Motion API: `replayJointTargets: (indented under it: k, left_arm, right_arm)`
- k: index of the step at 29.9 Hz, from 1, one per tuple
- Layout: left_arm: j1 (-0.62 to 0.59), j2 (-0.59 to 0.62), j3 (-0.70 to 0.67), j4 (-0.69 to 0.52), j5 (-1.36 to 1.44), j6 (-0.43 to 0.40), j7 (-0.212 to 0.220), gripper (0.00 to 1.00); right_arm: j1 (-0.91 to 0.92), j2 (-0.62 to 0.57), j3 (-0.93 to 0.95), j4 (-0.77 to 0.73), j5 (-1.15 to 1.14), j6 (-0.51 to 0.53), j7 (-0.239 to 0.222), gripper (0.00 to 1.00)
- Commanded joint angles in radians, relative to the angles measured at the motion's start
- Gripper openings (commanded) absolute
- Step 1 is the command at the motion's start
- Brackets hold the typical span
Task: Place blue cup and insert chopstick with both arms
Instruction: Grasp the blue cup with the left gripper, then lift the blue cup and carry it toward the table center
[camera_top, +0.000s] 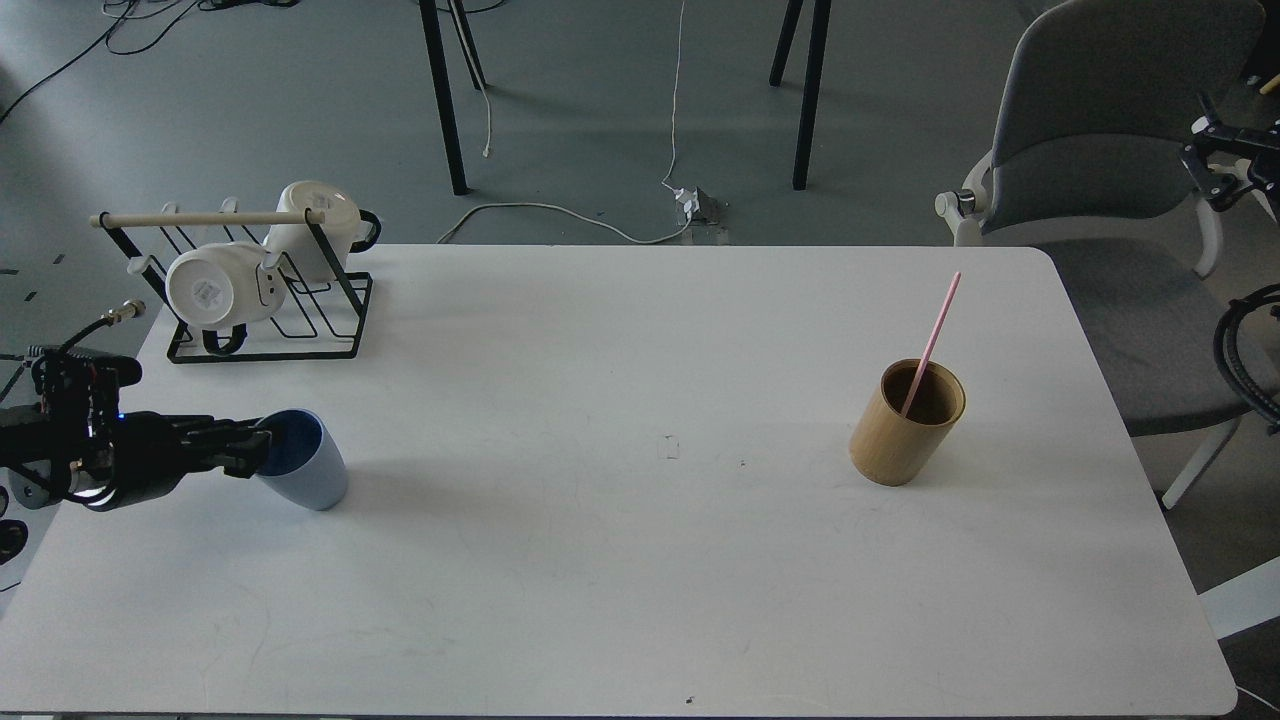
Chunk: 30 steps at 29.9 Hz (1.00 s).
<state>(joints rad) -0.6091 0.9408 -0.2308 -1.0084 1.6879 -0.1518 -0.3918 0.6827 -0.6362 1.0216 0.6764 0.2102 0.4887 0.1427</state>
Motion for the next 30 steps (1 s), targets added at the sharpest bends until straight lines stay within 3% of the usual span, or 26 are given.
replayJointTargets:
  k: [1,5,10,15,20,25,30]
  left_arm:
    - [-0.012,0.003,-0.002,-0.012,0.003,-0.002,-0.022,0.01]
    - [-0.096,0.019,-0.002,-0.059,0.003,-0.024,-0.041,0.01]
    - [-0.260,0.019,-0.004,-0.137,0.004,-0.204,-0.024,0.01]
    - [-0.428,-0.013,-0.005,-0.251,0.006,-0.337,0.076,0.01]
    - [-0.505,-0.267,-0.002,-0.277,0.042,-0.337,0.177,0.02]
    - [-0.505,-0.439,-0.002,-0.253,0.216,-0.337,0.185,0.02]
    - [-0.494,-0.605,0.042,-0.124,0.259,-0.337,0.186,0.03]
  right_arm:
    - [0.000,0.000,0.002,0.000,0.000,0.000,0.000,0.99]
    - [0.001,0.000,0.002,0.000,0.000,0.000,0.000,0.99]
    - [0.001,-0.008,0.002,0.002,0.000,0.000,0.000,0.99]
    - [0.000,-0.011,0.002,0.002,0.000,0.000,0.000,0.99]
    - [0.000,-0.020,0.009,0.002,0.000,0.000,0.002,0.99]
    - [-0.002,-0.056,0.018,0.002,0.000,0.000,0.002,0.99]
    - [-0.011,-0.069,0.018,-0.009,0.000,0.000,0.003,0.99]
